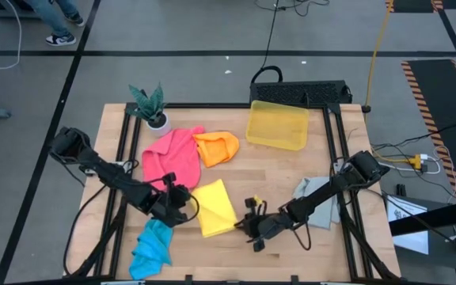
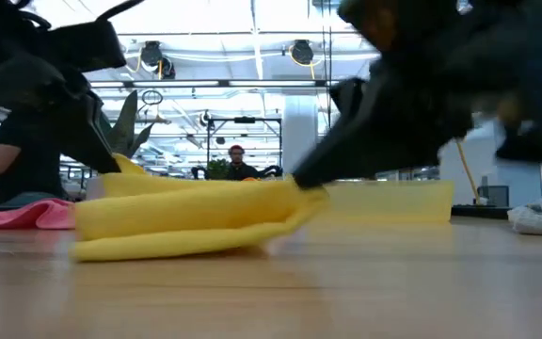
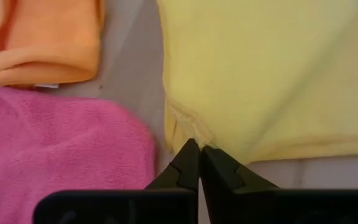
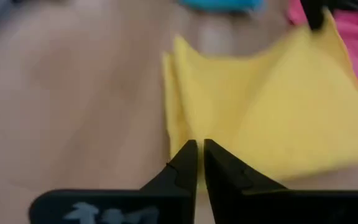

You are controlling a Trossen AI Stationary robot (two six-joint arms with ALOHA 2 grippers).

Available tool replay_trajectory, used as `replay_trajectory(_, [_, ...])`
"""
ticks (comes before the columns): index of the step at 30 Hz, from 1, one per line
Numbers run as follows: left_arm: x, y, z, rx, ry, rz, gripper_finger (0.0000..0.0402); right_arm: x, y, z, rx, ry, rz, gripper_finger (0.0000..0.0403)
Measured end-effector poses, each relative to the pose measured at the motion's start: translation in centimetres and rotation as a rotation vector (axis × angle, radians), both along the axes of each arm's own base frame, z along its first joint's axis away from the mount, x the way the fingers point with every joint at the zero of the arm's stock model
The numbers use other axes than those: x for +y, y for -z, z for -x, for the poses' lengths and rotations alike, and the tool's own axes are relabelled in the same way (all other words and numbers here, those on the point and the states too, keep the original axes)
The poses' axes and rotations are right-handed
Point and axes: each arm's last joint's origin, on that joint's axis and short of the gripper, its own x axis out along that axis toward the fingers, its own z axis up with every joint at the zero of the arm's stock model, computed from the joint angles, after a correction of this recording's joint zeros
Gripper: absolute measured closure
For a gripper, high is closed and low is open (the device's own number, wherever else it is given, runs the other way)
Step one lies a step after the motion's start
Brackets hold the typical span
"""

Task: Fold microfiber towels
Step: Fold the yellow kitchen towel

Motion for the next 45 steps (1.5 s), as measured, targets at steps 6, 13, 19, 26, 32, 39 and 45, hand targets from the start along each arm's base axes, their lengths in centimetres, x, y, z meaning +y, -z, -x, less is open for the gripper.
replay_trajectory(6, [-0.7,0.0,0.4,-0.007,0.020,0.012,0.0379,0.3,0.0,-0.3,-0.038,-0.034,-0.048,0.0322])
replay_trajectory(13, [-0.8,0.0,0.4,-0.009,0.017,0.018,0.0396,0.6,1.3,-0.5,-0.007,-0.069,-0.089,0.0277])
replay_trajectory(19, [-0.8,0.0,0.4,-0.013,0.005,0.033,0.0378,-0.6,3.7,-0.6,0.036,0.095,0.055,0.0293])
replay_trajectory(26, [-1.6,-0.4,0.1,-0.098,-0.007,0.114,0.0396,-2.7,1.9,1.2,0.106,0.396,0.318,0.0334])
replay_trajectory(32, [-3.2,-0.8,-1.3,-0.262,0.059,0.149,0.0384,-3.9,-2.4,3.1,0.107,0.495,0.317,0.0344])
replay_trajectory(39, [-5.1,-0.9,-2.4,-0.387,0.154,0.229,0.0392,-1.9,-2.9,1.5,0.058,0.231,0.044,0.0324])
replay_trajectory(45, [-6.2,-2.8,-1.8,-0.471,0.271,0.210,0.0392,0.3,0.6,-0.4,-0.046,0.005,-0.023,0.0296])
